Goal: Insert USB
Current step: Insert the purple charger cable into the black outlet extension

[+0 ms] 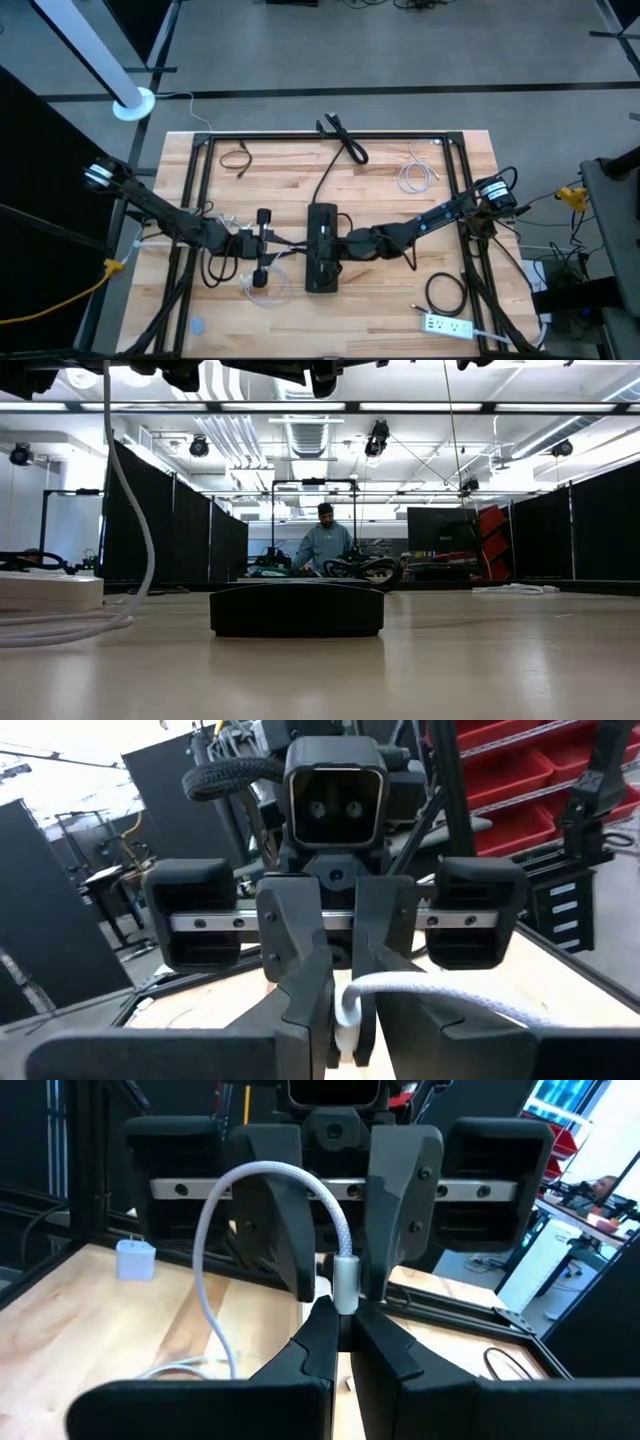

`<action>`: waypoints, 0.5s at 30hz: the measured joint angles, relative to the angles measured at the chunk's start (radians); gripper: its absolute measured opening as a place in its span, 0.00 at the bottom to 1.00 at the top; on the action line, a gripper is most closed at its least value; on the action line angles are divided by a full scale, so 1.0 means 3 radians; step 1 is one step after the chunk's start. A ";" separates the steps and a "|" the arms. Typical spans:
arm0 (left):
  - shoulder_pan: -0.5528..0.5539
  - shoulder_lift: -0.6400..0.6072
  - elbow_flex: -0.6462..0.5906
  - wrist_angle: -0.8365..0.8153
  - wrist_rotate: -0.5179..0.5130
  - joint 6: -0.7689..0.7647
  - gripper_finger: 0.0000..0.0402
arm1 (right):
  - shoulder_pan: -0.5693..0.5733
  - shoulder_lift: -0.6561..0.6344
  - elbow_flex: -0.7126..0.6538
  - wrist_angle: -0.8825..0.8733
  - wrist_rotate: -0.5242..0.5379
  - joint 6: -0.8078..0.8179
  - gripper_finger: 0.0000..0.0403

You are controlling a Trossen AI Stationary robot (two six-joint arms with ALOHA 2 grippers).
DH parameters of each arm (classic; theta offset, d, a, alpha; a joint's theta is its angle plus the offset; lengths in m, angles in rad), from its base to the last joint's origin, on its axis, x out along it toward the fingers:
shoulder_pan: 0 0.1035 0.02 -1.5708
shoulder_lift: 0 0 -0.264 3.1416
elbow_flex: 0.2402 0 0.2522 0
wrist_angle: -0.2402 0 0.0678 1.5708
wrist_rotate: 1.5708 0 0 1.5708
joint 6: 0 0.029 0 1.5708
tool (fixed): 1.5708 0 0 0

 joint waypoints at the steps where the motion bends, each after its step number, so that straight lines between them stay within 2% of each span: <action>1: 0.0000 -0.0004 0.0002 -0.0014 -0.0004 0.0000 0.16 | 0.0004 0.0000 0.0000 -0.0001 0.0001 -0.0001 0.01; 15: -0.0001 -0.0224 0.0002 -0.0301 -0.0015 -0.0003 0.15 | 0.0029 -0.0015 0.0000 0.0029 0.0005 -0.0079 0.01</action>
